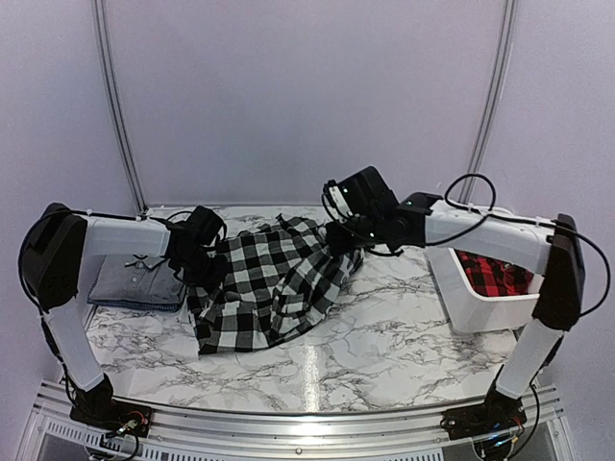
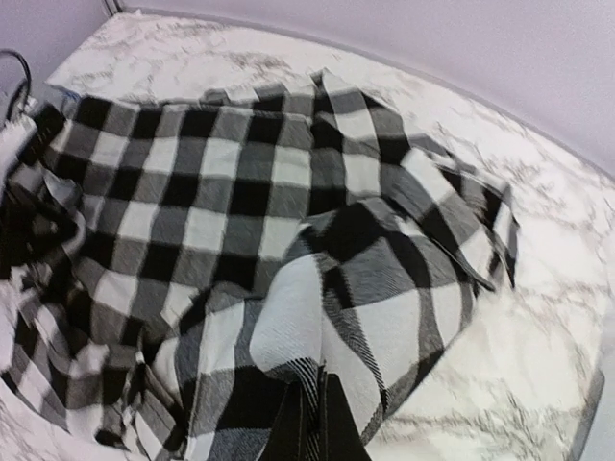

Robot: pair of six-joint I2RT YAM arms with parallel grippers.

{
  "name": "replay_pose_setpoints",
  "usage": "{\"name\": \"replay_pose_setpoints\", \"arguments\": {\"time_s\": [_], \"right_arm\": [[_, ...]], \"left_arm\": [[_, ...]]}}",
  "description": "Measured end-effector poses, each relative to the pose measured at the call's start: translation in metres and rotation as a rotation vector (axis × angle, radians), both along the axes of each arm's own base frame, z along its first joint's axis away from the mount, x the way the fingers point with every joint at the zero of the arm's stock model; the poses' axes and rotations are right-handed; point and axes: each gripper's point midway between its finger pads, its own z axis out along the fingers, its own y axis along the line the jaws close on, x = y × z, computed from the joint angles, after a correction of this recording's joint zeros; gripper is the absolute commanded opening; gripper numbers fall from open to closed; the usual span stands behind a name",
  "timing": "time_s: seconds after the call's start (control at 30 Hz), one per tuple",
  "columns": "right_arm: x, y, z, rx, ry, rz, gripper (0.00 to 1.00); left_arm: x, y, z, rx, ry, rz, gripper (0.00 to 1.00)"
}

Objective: Fold and stack the long sleeve shirts
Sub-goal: Flatten out the crumpled shirt at the center of the board.

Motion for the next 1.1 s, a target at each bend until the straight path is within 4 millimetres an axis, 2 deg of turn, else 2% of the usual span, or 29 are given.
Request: {"name": "replay_pose_setpoints", "arguments": {"time_s": [0.1,0.17,0.27,0.37,0.5,0.57,0.63,0.73,0.83,0.9,1.0,1.1], "right_arm": [[-0.035,-0.042,-0.024,-0.043,0.061,-0.055,0.00],[-0.060,-0.074,-0.045,-0.076,0.116,-0.103,0.00],[-0.095,-0.112,-0.073,-0.100,0.199,-0.169,0.00],[-0.116,-0.136,-0.094,-0.114,0.263,-0.226,0.00],[-0.124,-0.155,-0.107,-0.147,0.307,-0.310,0.00],[-0.120,-0.164,-0.108,-0.155,0.311,-0.350,0.00],[-0.110,-0.175,-0.108,-0.165,0.313,-0.399,0.00],[-0.084,-0.192,-0.103,-0.193,0.295,-0.475,0.00],[-0.055,-0.194,-0.101,-0.235,0.278,-0.506,0.00],[-0.033,-0.190,-0.104,-0.277,0.272,-0.507,0.00],[0.001,-0.180,-0.116,-0.335,0.262,-0.499,0.00],[0.031,-0.175,-0.131,-0.378,0.264,-0.489,0.00]], "left_arm": [[0.003,0.002,0.011,-0.016,-0.023,0.004,0.00],[0.007,0.004,0.026,-0.038,-0.054,0.014,0.00],[0.021,0.009,0.059,-0.085,-0.119,0.037,0.00],[0.044,0.014,0.100,-0.137,-0.207,0.068,0.00],[0.065,0.018,0.151,-0.209,-0.308,0.082,0.00],[0.066,0.015,0.164,-0.244,-0.324,0.065,0.00],[0.060,0.009,0.167,-0.270,-0.315,0.037,0.00],[0.039,0.002,0.153,-0.296,-0.261,-0.020,0.00],[0.006,-0.011,0.129,-0.312,-0.178,-0.095,0.00],[-0.024,-0.028,0.111,-0.310,-0.110,-0.176,0.00],[-0.082,-0.068,0.087,-0.300,0.000,-0.352,0.00],[-0.139,-0.095,0.070,-0.310,0.100,-0.504,0.00]]}}
